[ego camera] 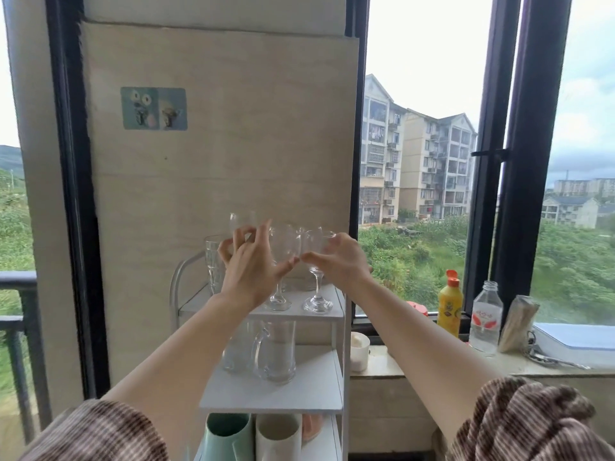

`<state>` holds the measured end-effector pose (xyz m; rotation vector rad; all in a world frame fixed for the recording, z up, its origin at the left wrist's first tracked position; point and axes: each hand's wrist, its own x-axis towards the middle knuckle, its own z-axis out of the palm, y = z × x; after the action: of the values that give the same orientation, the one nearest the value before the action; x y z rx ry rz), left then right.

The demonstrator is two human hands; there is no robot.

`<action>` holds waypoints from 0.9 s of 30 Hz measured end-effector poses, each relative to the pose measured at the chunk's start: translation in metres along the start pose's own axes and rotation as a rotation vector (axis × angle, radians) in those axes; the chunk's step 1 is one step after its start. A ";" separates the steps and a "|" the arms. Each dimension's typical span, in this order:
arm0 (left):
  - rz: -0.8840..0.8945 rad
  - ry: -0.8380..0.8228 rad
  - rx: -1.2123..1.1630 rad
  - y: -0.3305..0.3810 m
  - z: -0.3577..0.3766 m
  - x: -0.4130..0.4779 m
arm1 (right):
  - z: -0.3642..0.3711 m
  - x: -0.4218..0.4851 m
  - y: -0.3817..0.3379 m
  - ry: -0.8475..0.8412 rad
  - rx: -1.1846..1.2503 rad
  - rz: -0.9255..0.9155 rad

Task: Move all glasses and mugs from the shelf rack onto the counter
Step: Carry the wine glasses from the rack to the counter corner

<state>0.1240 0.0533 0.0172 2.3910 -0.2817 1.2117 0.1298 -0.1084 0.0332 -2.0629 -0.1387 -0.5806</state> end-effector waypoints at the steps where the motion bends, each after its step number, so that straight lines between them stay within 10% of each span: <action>1: 0.021 0.023 -0.024 0.000 -0.002 -0.002 | -0.003 -0.003 -0.002 0.004 0.023 -0.008; 11: 0.057 0.081 -0.501 0.051 -0.029 -0.036 | -0.071 -0.060 0.005 0.026 0.374 -0.011; 27: 0.199 -0.495 -0.998 0.359 0.070 -0.206 | -0.379 -0.281 0.168 0.312 0.210 0.355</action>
<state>-0.0814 -0.3000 -0.0794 1.7161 -1.0185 0.3335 -0.1948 -0.4777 -0.0621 -1.7166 0.3300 -0.6273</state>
